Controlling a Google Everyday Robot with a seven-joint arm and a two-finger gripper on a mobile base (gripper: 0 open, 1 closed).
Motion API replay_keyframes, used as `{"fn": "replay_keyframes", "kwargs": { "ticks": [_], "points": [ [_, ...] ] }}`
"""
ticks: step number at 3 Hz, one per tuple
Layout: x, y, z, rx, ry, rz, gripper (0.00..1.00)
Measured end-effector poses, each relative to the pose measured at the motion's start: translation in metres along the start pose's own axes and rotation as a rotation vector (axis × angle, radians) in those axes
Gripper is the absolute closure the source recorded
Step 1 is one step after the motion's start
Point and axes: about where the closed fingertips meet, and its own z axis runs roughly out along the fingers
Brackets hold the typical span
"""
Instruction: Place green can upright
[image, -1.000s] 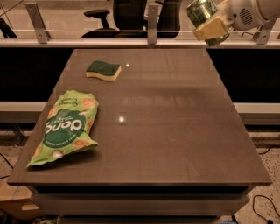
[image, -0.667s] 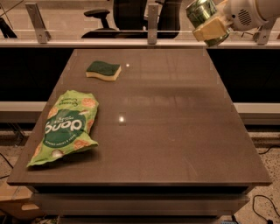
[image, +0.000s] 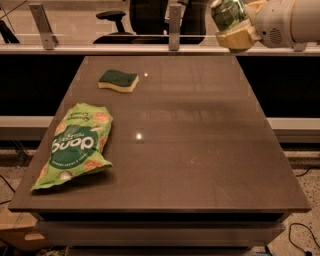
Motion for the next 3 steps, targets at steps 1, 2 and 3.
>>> {"fn": "replay_keyframes", "kwargs": {
  "ticks": [1,2,3],
  "points": [
    [-0.009,-0.003,0.003,0.028,-0.156,-0.037,1.0],
    [-0.016,-0.007,0.006,0.051,-0.258,-0.144,1.0],
    [-0.022,-0.012,0.005,0.077,-0.3,-0.268,1.0]
  ]
}}
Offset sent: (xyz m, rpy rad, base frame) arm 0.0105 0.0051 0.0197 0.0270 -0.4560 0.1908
